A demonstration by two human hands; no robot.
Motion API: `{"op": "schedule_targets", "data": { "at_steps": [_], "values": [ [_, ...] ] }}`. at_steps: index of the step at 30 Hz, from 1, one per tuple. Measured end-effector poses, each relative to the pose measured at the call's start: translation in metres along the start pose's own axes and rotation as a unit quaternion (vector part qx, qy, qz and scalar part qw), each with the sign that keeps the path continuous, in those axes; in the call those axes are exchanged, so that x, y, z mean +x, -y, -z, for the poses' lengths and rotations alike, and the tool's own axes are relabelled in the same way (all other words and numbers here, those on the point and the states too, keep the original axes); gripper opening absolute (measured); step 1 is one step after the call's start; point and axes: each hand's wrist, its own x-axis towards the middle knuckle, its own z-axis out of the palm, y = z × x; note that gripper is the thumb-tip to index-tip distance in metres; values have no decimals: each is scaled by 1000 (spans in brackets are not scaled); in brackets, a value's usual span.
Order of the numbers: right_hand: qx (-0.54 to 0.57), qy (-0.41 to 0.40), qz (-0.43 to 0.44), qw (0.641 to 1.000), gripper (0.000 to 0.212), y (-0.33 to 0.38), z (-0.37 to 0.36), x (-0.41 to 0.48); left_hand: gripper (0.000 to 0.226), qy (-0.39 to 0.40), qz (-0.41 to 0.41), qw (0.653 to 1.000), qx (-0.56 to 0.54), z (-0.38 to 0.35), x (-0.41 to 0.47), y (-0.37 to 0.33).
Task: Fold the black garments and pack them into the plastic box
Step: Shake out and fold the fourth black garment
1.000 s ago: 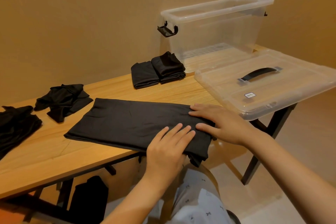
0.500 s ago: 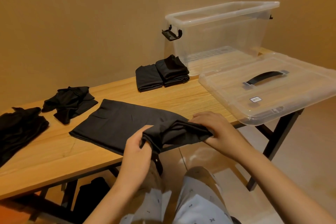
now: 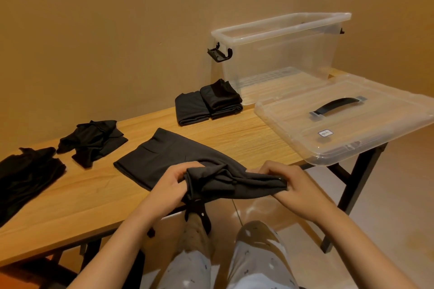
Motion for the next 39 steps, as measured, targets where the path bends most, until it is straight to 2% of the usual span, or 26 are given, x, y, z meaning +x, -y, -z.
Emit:
{"op": "schedule_targets", "data": {
  "at_steps": [3, 5, 9, 12, 14, 16, 18, 20, 22, 24, 25, 30, 36, 39],
  "values": [
    [-18, -24, 22, 999, 19, 4, 0, -3, 36, 50, 2, 998, -33, 1, 9, -8],
    [-23, -34, 38, 998, 20, 9, -4, 0, 41, 55, -3, 998, -32, 1, 7, -9],
    [36, -39, 60, 997, 19, 24, -17, 11, 31, 8, -9, 1000, -19, 7, -27, -3],
    [82, -15, 62, 995, 4, 35, -29, 22, 15, -25, -3, 996, -86, 13, -67, 0],
    [79, 19, 65, 995, 5, 39, -41, 27, 26, -38, 10, 992, -116, 16, -83, 6],
    [78, 50, 62, 994, 14, 43, -55, 30, 21, -58, 10, 991, -116, 19, -92, 11],
    [80, 63, 58, 993, 14, 47, -65, 29, 18, -75, 19, 990, -119, 22, -96, 15],
    [93, 62, 55, 992, 6, 52, -70, 26, 25, -80, 26, 989, -123, 25, -100, 16],
    [115, 54, 54, 990, 6, 55, -70, 24, 31, -88, 31, 988, -126, 27, -103, 15],
    [139, 36, 49, 988, 8, 56, -70, 20, 23, -115, 38, 984, -132, 28, -104, 13],
    [146, 25, 47, 988, 10, 57, -70, 18, 16, -132, 44, 980, -142, 29, -104, 12],
    [157, 5, 47, 986, 12, 72, -66, 13, 20, -175, 81, 963, -186, 36, -105, 0],
    [193, 7, 27, 981, 12, 97, -60, 52, 25, -172, 82, 937, -292, 64, -85, -25],
    [176, -33, -22, 984, 14, 96, -65, 106, 24, -182, 116, 893, -395, 89, -41, -20]
  ]
}}
